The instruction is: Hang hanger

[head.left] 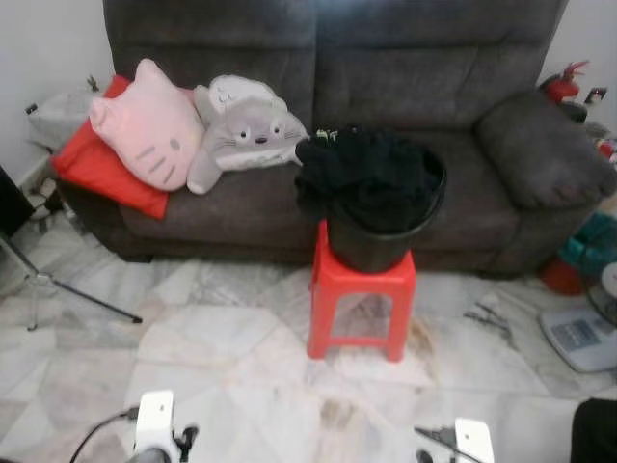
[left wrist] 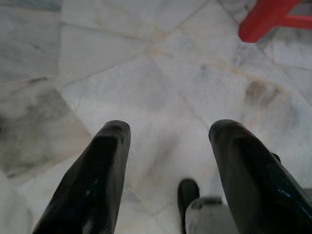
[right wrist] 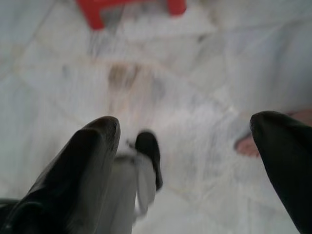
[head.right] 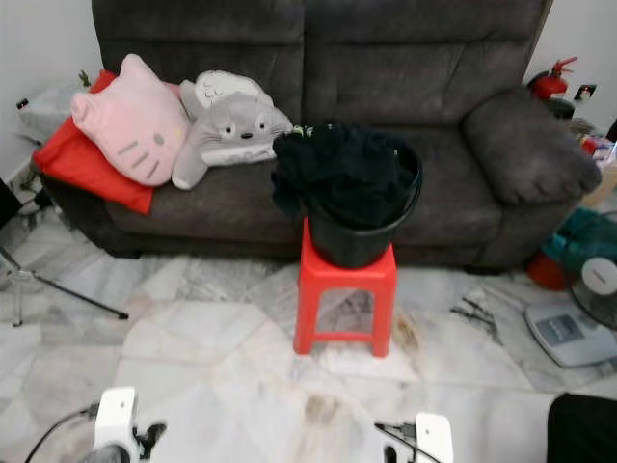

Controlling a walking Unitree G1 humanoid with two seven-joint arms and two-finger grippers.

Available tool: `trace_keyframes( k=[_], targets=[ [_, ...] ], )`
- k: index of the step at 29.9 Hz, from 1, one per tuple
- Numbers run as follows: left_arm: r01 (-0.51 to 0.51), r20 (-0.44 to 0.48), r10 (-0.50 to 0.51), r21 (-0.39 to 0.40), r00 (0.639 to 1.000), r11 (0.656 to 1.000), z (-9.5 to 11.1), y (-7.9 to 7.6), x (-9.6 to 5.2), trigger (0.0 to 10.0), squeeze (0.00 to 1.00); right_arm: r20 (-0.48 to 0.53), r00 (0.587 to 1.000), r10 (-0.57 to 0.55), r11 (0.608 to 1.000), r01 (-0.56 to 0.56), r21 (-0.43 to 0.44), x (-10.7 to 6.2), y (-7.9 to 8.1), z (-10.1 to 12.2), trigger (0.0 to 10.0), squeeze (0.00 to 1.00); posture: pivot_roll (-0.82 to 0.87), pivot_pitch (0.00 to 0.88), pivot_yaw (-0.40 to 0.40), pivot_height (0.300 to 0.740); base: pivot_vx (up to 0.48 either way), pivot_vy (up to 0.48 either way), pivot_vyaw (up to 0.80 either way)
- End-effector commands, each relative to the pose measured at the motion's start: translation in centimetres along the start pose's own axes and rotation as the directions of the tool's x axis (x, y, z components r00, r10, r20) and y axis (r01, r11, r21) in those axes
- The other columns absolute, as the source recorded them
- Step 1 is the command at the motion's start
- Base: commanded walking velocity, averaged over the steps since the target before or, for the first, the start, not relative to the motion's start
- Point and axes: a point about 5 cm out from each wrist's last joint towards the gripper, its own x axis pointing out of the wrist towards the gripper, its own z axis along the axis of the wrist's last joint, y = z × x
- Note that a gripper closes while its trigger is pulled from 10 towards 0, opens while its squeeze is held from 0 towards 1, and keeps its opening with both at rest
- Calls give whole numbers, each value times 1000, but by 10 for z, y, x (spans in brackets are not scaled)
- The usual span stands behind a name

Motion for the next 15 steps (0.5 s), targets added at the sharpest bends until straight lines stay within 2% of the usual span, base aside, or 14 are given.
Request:
trace_keyframes(
  k=[1, 3, 8, 15],
  targets=[
    [-7, -25, 7, 3, 1000, 1000, -6, 4, -2, 10000, 0, -11, 1000, 0, 1000, 0, 25, -1, 3, -7, 10000, 0, -60, 0, 52, 740, 0, 0, -531],
    [-6, -25, 6, 5, 1000, 1000, -6, 4, -2, 10000, 0, -7, 1000, -1, 1000, 1, 31, -1, 3, -7, 10000, 0, -60, 0, 52, 740, 0, 0, -531],
    [-17, -30, 18, 18, 999, 1000, -6, 4, -2, 10000, 0, 3, 1000, -4, 999, 4, 42, -1, 2, -6, 10000, 0, -62, 0, 48, 740, 0, 0, 0],
    [-16, -30, 16, 12, 999, 1000, -7, 4, -2, 10000, 0, 7, 1000, -6, 999, 6, 44, -1, 2, -6, 10000, 0, -60, 0, 49, 740, 259, 0, 0]
  ],
)
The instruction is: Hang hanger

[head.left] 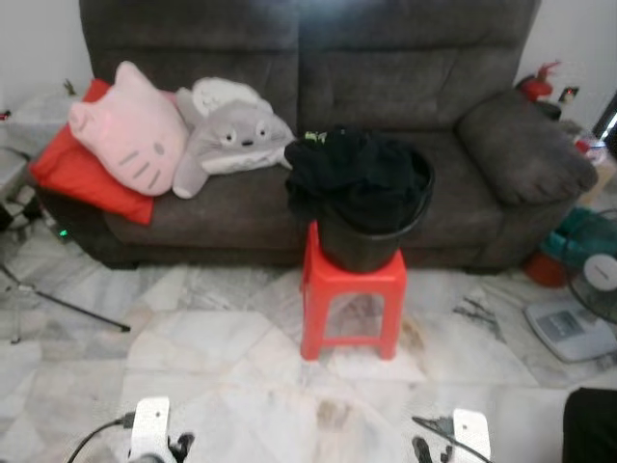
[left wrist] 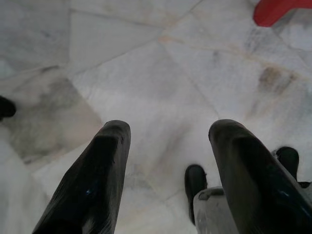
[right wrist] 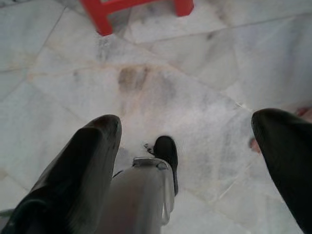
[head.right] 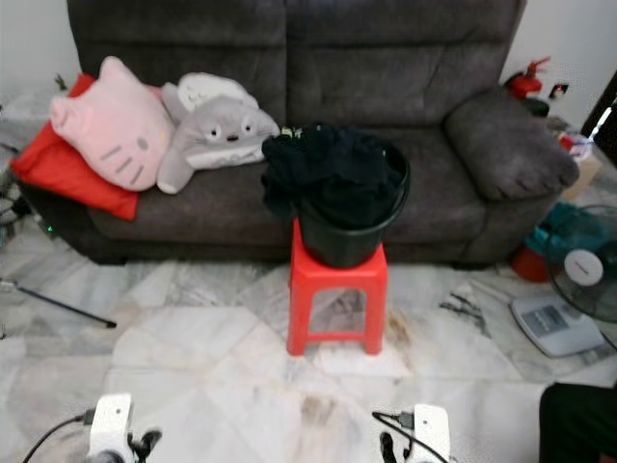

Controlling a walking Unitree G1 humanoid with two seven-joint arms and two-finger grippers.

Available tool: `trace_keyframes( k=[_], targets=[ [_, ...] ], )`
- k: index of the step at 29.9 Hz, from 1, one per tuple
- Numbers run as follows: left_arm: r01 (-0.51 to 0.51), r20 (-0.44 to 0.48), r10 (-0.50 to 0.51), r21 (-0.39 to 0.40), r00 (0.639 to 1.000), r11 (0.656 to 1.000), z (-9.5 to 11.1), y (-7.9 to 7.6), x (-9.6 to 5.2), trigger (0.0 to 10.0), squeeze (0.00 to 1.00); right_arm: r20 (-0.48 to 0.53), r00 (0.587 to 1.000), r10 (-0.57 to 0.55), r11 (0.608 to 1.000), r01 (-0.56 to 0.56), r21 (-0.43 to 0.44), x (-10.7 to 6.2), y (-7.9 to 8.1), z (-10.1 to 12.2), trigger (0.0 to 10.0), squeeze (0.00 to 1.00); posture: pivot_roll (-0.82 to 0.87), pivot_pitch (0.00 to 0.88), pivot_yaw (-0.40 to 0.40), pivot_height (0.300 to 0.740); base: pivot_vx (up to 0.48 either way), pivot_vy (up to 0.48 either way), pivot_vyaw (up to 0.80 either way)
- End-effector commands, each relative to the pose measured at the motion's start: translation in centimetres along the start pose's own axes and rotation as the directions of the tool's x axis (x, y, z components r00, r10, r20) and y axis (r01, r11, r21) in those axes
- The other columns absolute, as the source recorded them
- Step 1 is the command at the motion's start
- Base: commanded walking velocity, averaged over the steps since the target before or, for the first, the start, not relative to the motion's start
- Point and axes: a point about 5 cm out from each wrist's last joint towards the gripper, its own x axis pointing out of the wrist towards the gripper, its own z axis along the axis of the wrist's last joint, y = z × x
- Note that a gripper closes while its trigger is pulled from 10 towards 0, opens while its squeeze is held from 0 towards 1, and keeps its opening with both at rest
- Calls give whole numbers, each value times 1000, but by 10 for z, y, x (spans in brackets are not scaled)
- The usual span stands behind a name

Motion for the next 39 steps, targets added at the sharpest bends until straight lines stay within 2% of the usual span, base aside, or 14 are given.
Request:
trace_keyframes(
  k=[1, 11, 20, 24, 27, 35, 39],
  targets=[
    [0, 2, 0, 4, 1000, 1000, 3, 0, 1, 10000, 0, -2, 1000, -3, 1000, 3, 6, 0, 0, -1, 10000, 0, -60, 0, 49, 740, 262, 0, 0],
    [8, -3, -8, 6, 1000, 1000, 2, -1, 1, 10000, 0, 7, 1000, -12, 1000, 12, 12, -1, -1, -1, 10000, 0, -64, 0, 47, 740, 273, 0, 0],
    [11, -5, -11, 10, 1000, 1000, 1, 0, 0, 10000, 0, 10, 1000, -21, 1000, 21, 15, -1, -1, -2, 10000, 0, -64, 0, 48, 740, 63, 0, 0],
    [11, -6, -11, 13, 1000, 1000, 1, 0, 0, 10000, 0, 17, 999, -41, 998, 40, 44, -1, -2, -3, 10000, 0, -68, 0, 50, 740, 142, 0, 0],
    [8, -5, -8, 15, 1000, 1000, 1, 0, 0, 10000, 0, 27, 998, -61, 994, 59, 87, -2, -2, -3, 10000, 0, -74, 0, 52, 740, 0, 0, -788],
    [15, -4, -15, 16, 1000, 1000, 2, 0, 1, 10000, 0, 35, 997, -70, 994, 67, 90, -2, -2, -2, 10000, 0, -83, 0, 53, 740, 31, 0, -774],
    [16, -3, -16, 19, 1000, 1000, 3, -1, 1, 10000, 0, 49, 996, -71, 994, 66, 90, -2, -2, 0, 10000, 0, -79, 0, 51, 740, 252, 0, 0]
  ],
)
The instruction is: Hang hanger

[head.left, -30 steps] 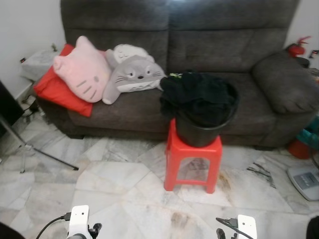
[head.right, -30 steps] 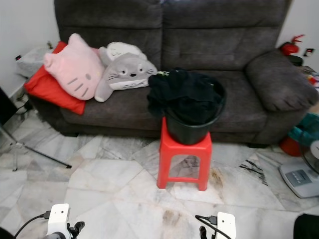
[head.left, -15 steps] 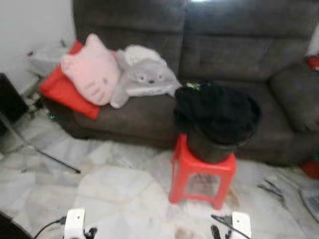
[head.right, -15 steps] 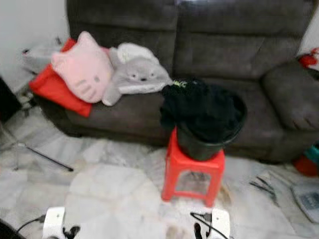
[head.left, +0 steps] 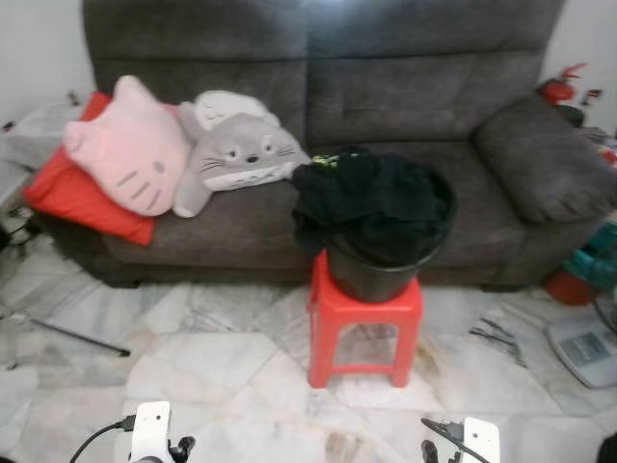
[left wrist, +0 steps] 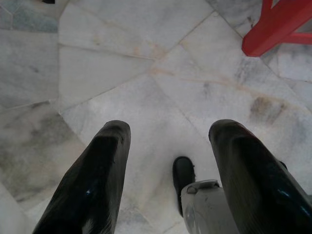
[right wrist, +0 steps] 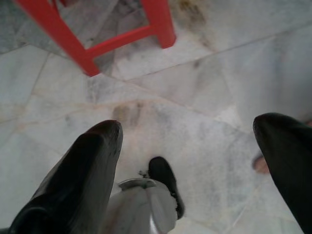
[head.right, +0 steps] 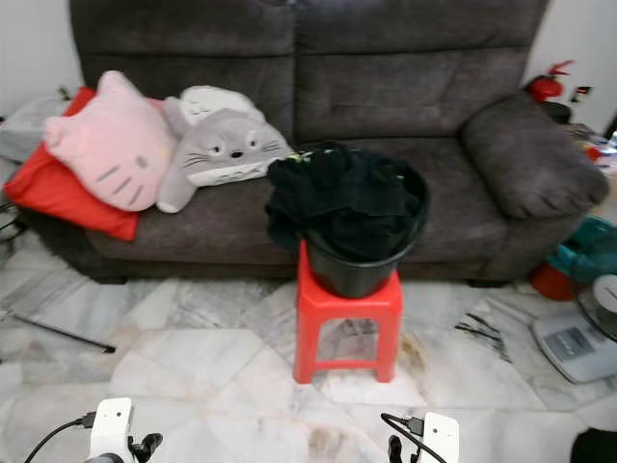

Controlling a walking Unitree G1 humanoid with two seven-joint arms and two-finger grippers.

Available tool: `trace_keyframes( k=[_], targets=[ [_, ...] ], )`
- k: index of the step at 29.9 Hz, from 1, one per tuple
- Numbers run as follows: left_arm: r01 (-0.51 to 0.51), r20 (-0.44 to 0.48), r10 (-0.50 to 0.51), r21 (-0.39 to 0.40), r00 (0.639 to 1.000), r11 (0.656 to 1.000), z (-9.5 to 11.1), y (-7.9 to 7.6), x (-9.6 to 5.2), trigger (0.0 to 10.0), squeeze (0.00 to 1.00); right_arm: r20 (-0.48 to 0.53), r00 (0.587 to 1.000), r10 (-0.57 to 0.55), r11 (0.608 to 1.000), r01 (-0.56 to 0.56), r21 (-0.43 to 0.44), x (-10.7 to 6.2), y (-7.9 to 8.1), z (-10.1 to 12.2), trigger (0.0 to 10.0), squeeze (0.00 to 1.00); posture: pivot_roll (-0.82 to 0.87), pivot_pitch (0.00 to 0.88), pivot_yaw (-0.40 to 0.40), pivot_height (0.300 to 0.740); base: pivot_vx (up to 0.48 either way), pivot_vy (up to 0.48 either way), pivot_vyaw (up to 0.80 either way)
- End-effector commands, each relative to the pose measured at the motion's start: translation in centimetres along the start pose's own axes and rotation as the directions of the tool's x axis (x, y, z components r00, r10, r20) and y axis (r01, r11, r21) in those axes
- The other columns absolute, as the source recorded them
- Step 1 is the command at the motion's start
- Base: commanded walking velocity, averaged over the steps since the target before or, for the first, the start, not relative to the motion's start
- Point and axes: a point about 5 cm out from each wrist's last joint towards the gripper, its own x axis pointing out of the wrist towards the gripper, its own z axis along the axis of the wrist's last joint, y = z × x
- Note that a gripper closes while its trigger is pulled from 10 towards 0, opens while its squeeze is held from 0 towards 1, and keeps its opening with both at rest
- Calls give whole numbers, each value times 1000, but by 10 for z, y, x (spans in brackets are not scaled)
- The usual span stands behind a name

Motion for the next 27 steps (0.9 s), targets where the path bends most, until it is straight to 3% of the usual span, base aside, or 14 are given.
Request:
trace_keyframes(
  k=[1, 6, 18, 27],
  targets=[
    [-1, -22, 1, 10, 1000, 1000, -6, 2, -2, 10000, 0, 20, 1000, 7, 1000, -7, 6, 1, 4, 4, 10000, 0, -79, 0, 51, 740, 255, 0, 0],
    [-1, -23, 1, 8, 1000, 1000, -6, 2, -1, 10000, 0, 21, 1000, 11, 1000, -11, 9, 1, 4, 4, 10000, 0, -78, 0, 50, 740, 255, 0, 0],
    [1, -23, -1, 8, 1000, 1000, -5, 2, -1, 10000, 0, 13, 1000, 11, 1000, -11, 8, 1, 4, 4, 10000, 0, -79, 0, 52, 740, 261, 0, -689],
    [-8, -21, 8, 26, 1000, 1000, -5, 3, -1, 10000, 0, 65, 998, 12, 999, -10, -30, 1, 4, 9, 10000, 0, -95, 0, 58, 740, 27, 0, 0]
  ],
)
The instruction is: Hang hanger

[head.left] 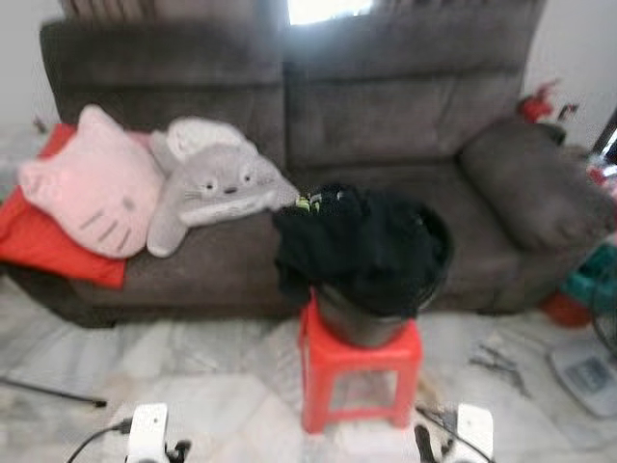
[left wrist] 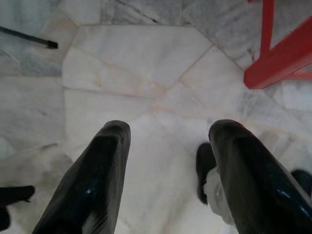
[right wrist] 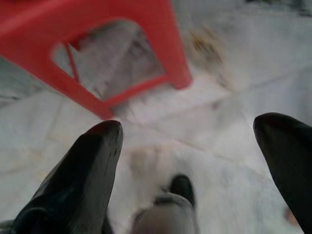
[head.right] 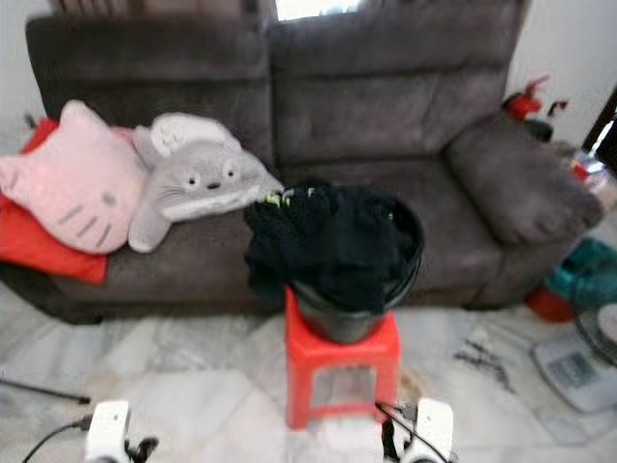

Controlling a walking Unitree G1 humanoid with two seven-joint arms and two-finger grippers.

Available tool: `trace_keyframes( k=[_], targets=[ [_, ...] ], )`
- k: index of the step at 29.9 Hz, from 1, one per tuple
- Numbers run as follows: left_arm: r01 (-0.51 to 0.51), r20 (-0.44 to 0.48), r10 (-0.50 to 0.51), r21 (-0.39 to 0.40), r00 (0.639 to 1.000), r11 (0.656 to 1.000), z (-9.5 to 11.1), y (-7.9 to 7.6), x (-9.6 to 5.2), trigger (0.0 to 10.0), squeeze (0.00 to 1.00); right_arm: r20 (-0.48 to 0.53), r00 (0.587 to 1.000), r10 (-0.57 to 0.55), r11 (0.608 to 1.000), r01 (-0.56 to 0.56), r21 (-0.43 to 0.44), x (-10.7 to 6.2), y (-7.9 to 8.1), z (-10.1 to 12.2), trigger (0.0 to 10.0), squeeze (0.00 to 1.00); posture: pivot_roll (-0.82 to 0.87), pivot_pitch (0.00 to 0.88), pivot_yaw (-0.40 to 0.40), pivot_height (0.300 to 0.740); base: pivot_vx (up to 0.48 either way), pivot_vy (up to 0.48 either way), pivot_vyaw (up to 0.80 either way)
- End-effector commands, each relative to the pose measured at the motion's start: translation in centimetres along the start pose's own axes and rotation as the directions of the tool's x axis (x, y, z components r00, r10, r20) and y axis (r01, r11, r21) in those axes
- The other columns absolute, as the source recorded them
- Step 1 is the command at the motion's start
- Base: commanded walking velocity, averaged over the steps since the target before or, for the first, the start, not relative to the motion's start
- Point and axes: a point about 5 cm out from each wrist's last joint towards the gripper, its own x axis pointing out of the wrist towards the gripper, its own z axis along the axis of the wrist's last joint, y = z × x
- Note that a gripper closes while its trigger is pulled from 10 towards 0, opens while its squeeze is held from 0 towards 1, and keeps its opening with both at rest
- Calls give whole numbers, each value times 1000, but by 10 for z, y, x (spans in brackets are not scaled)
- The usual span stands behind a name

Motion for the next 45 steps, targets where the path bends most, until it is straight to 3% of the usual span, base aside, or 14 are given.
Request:
trace_keyframes(
  k=[1, 10, 11, 15, 21, 23, 27, 31, 36, 38, 39, 40, 41, 45],
  targets=[
    [-2, -12, 2, 21, 1000, 1000, -2, 2, -1, 10000, 0, 25, 1000, 3, 1000, -2, -29, 0, 1, 3, 10000, 0, -95, 0, 58, 740, 0, 0, 0],
    [-12, -15, 12, 32, 1000, 999, -2, 4, -1, 10000, 0, 232, 971, -64, 982, 103, -160, -3, -1, 20, 10000, 0, -156, 0, 72, 740, 0, 0, 0],
    [-13, -16, 14, 35, 1000, 999, -2, 4, -1, 10000, 0, 420, 907, -39, 958, 153, -241, -5, -12, 62, 10000, 0, -170, 0, 78, 740, 0, 0, 0],
    [-14, -17, 14, 43, 1000, 999, -1, 5, -1, 10000, 0, 642, 767, 8, 950, 195, -245, -35, -22, 91, 10000, 0, -182, 0, 85, 740, 0, 0, 0],
    [-12, -19, 12, 38, 1000, 999, 0, 3, 0, 10000, 0, 759, 646, 83, 958, 157, -238, -60, 2, 119, 10000, 0, -203, 0, 102, 740, 0, 0, 0],
    [-14, -17, 15, 39, 1000, 999, 1, 2, 0, 10000, 0, 808, 561, 181, 943, 133, -304, -72, 17, 146, 10000, 0, -204, 0, 103, 740, 0, 0, 0],
    [-23, -13, 23, 33, 1000, 999, 1, 1, 1, 10000, 0, 799, 521, 301, 914, 83, -398, -81, 35, 167, 10000, 0, -203, 0, 100, 740, 0, 0, 0],
    [-24, -8, 24, 26, 1000, 999, 2, -1, 1, 10000, 0, 740, 502, 447, 828, 81, -555, -85, 53, 193, 10000, 0, -198, 0, 97, 740, 0, 0, 0],
    [-25, -6, 25, 21, 1000, 999, 3, -2, 2, 10000, 0, 687, 459, 564, 756, 50, -653, -87, 73, 222, 10000, 0, -177, 0, 85, 740, 0, 0, 0],
    [-28, -5, 28, 13, 1000, 1000, 4, -2, 2, 10000, 0, 605, 447, 659, 679, -8, -734, -85, 90, 225, 10000, 0, -176, 0, 81, 740, 0, 0, 0],
    [-28, -5, 28, 13, 1000, 1000, 4, -2, 2, 10000, 0, 605, 447, 659, 679, -8, -734, -85, 90, 225, 10000, 0, -176, 0, 81, 740, 0, 0, 0],
    [-30, -5, 30, 6, 1000, 1000, 4, -3, 2, 10000, 0, 533, 451, 716, 601, -10, -799, -81, 102, 227, 10000, 0, -168, 0, 77, 740, 0, 0, 0],
    [-34, -5, 34, -8, 999, 999, 3, -3, 2, 10000, 0, 495, 455, 740, 567, -27, -823, -78, 110, 230, 10000, 0, -160, 0, 70, 740, 0, 0, 0],
    [-38, -7, 37, -23, 999, 999, 2, -3, 2, 10000, 0, 443, 451, 775, 523, -62, -850, -80, 118, 233, 10000, 0, -152, 0, 63, 740, 0, 0, 0]
  ],
)
